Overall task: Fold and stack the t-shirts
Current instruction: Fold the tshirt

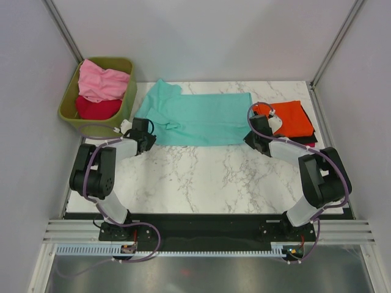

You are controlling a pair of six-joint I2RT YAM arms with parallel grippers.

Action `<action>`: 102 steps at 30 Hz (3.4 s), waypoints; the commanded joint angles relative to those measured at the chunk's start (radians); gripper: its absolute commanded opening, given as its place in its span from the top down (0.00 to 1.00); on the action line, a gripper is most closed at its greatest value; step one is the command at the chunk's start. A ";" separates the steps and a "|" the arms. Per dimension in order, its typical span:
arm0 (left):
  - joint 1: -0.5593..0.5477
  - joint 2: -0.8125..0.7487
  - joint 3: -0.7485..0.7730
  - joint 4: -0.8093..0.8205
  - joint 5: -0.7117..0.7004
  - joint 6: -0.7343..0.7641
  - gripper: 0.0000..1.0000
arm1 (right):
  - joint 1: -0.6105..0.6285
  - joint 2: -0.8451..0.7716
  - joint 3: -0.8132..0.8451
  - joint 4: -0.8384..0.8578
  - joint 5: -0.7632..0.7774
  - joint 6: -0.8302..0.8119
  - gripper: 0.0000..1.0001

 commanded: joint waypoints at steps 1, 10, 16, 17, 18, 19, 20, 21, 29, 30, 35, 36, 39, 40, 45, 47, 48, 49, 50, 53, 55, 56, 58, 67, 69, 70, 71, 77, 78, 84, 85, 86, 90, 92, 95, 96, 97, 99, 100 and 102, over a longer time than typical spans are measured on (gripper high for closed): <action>0.029 0.037 0.025 0.001 -0.011 -0.022 0.81 | -0.001 -0.059 -0.014 0.004 0.014 -0.006 1.00; 0.007 -0.063 0.037 -0.121 -0.031 -0.004 0.98 | -0.004 -0.028 0.028 -0.042 -0.009 -0.017 1.00; -0.121 -0.299 0.101 -0.275 -0.256 0.050 0.98 | -0.008 -0.143 0.065 -0.082 0.014 -0.068 1.00; -0.145 -0.343 0.092 -0.276 -0.303 0.053 0.98 | -0.012 -0.192 0.062 -0.082 0.018 -0.081 1.00; -0.159 -0.406 0.074 -0.275 -0.331 0.058 0.98 | -0.015 -0.213 0.061 -0.084 0.023 -0.089 1.00; -0.185 -0.437 0.065 -0.275 -0.356 0.067 0.98 | -0.013 -0.232 0.056 -0.084 0.032 -0.092 1.00; -0.199 -0.457 0.057 -0.276 -0.403 0.074 0.98 | -0.013 -0.261 0.046 -0.084 0.037 -0.092 1.00; -0.213 -0.475 0.039 -0.279 -0.426 0.082 0.98 | -0.013 -0.269 0.036 -0.082 0.040 -0.092 1.00; -0.165 -0.528 -0.084 -0.460 -0.424 -0.033 0.96 | -0.038 -0.313 -0.098 -0.099 0.026 -0.048 1.00; -0.161 -0.540 -0.122 -0.473 -0.417 -0.053 0.96 | -0.038 -0.329 -0.117 -0.101 0.023 -0.048 1.00; -0.158 -0.756 -0.302 -0.500 -0.332 -0.084 0.98 | -0.041 -0.482 -0.252 -0.111 0.008 -0.054 1.00; -0.156 -0.793 -0.331 -0.502 -0.318 -0.084 0.98 | -0.039 -0.503 -0.269 -0.117 0.007 -0.055 1.00; -0.158 -0.940 -0.447 -0.502 -0.272 -0.105 0.97 | -0.041 -0.575 -0.324 -0.140 0.003 -0.065 1.00; -0.156 -0.980 -0.469 -0.502 -0.244 -0.110 0.91 | -0.039 -0.600 -0.335 -0.153 0.000 -0.065 1.00; -0.158 -1.120 -0.537 -0.512 -0.181 -0.130 0.45 | -0.039 -0.663 -0.407 -0.185 -0.020 -0.055 0.92; -0.158 -1.131 -0.523 -0.532 -0.179 -0.130 0.37 | -0.039 -0.701 -0.430 -0.206 -0.020 -0.051 0.78; -0.158 -1.126 -0.514 -0.545 -0.179 -0.128 0.34 | -0.041 -0.715 -0.436 -0.217 -0.016 -0.051 0.72; -0.158 -1.114 -0.503 -0.564 -0.181 -0.127 0.34 | -0.039 -0.752 -0.442 -0.223 -0.008 -0.049 0.60; -0.158 -1.108 -0.480 -0.572 -0.181 -0.119 0.34 | -0.039 -0.770 -0.450 -0.223 0.004 -0.052 0.49; -0.158 -1.069 -0.424 -0.603 -0.189 -0.081 0.34 | -0.039 -0.819 -0.430 -0.240 0.024 -0.083 0.37; -0.158 -1.031 -0.387 -0.630 -0.211 -0.065 0.32 | -0.041 -0.815 -0.381 -0.265 0.034 -0.115 0.36; -0.158 -1.020 -0.346 -0.653 -0.221 -0.059 0.30 | -0.039 -0.806 -0.361 -0.271 0.032 -0.129 0.36; -0.158 -1.000 -0.307 -0.667 -0.242 -0.027 0.27 | -0.038 -0.751 -0.305 -0.253 -0.008 -0.190 0.37; -0.158 -0.743 -0.092 -0.435 -0.160 0.280 0.20 | 0.008 -0.287 0.036 -0.194 -0.137 -0.341 0.44; -0.158 -0.674 -0.051 -0.392 -0.161 0.307 0.20 | 0.024 -0.208 0.097 -0.196 -0.102 -0.359 0.45; -0.158 -0.605 -0.035 -0.352 -0.164 0.314 0.20 | 0.025 -0.133 0.157 -0.197 -0.068 -0.364 0.46; -0.158 -0.568 0.000 -0.342 -0.169 0.315 0.20 | 0.028 -0.094 0.186 -0.200 -0.048 -0.365 0.47; -0.125 -0.261 0.190 -0.348 -0.155 0.279 0.22 | 0.024 0.180 0.420 -0.243 0.124 -0.391 0.50; -0.118 -0.232 0.210 -0.350 -0.147 0.268 0.22 | 0.019 0.203 0.440 -0.246 0.130 -0.391 0.50; -0.069 -0.039 0.360 -0.354 -0.129 0.288 0.23 | -0.070 0.358 0.539 -0.245 0.048 -0.358 0.49; -0.055 -0.022 0.376 -0.358 -0.121 0.289 0.23 | -0.080 0.383 0.552 -0.245 0.043 -0.351 0.49; -0.047 -0.005 0.399 -0.361 -0.114 0.282 0.23 | -0.099 0.395 0.562 -0.245 0.040 -0.339 0.49; -0.009 0.075 0.434 -0.362 -0.074 0.259 0.23 | -0.142 0.446 0.593 -0.243 0.044 -0.313 0.46; -0.007 0.098 0.454 -0.362 -0.081 0.258 0.23 | -0.165 0.460 0.598 -0.245 0.061 -0.304 0.42; -0.007 0.130 0.477 -0.359 -0.092 0.263 0.24 | -0.186 0.464 0.607 -0.245 0.081 -0.298 0.40; -0.007 0.150 0.492 -0.362 -0.098 0.269 0.24 | -0.188 0.466 0.618 -0.243 0.087 -0.298 0.39; -0.006 0.150 0.492 -0.362 -0.100 0.269 0.24 | -0.188 0.467 0.625 -0.245 0.087 -0.301 0.39; -0.001 0.169 0.508 -0.361 -0.101 0.275 0.24 | -0.189 0.471 0.639 -0.249 0.095 -0.307 0.38; 0.002 0.173 0.515 -0.361 -0.101 0.274 0.24 | -0.189 0.475 0.650 -0.249 0.096 -0.311 0.37; 0.003 0.186 0.526 -0.362 -0.104 0.286 0.24 | -0.189 0.478 0.659 -0.240 0.072 -0.318 0.37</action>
